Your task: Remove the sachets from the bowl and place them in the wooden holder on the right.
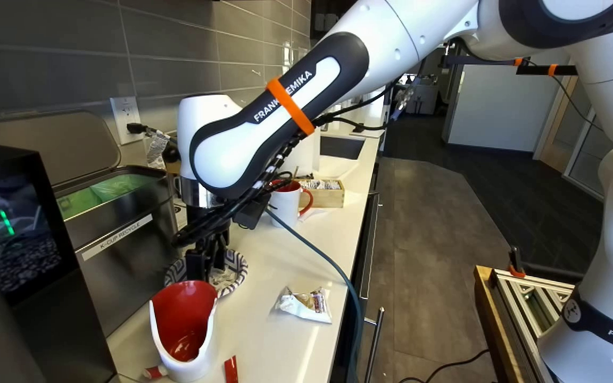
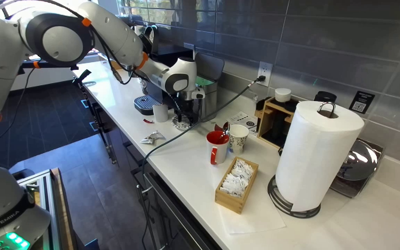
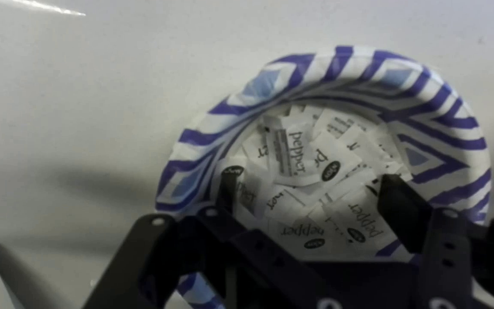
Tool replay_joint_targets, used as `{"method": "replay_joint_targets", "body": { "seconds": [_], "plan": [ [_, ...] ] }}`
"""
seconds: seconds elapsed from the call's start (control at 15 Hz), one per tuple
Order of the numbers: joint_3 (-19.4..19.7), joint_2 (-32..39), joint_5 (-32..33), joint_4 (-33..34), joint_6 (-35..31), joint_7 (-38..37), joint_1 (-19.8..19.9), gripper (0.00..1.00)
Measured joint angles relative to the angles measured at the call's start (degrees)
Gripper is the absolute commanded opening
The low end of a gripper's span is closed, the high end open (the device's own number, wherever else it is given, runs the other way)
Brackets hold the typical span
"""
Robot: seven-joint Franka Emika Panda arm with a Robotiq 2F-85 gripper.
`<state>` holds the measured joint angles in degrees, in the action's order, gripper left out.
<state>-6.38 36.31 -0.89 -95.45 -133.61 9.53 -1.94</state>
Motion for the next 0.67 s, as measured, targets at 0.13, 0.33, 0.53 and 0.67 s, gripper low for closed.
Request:
{"method": "replay_joint_targets", "body": {
  "seconds": [0.13,0.33,0.53,0.67],
  "plan": [
    [0.04,0.34,0.0,0.37,-0.01,-0.56,0.0,0.52],
    [0.31,0.51,0.01,1.05,-0.01,-1.5,-0.15,0.28],
    [0.48,0.51,0.01,1.32,-0.01,-2.34,-0.22,0.04],
    [0.49,0.42,0.01,1.36,-0.01,-2.9,-0.3,0.0]
  ]
}}
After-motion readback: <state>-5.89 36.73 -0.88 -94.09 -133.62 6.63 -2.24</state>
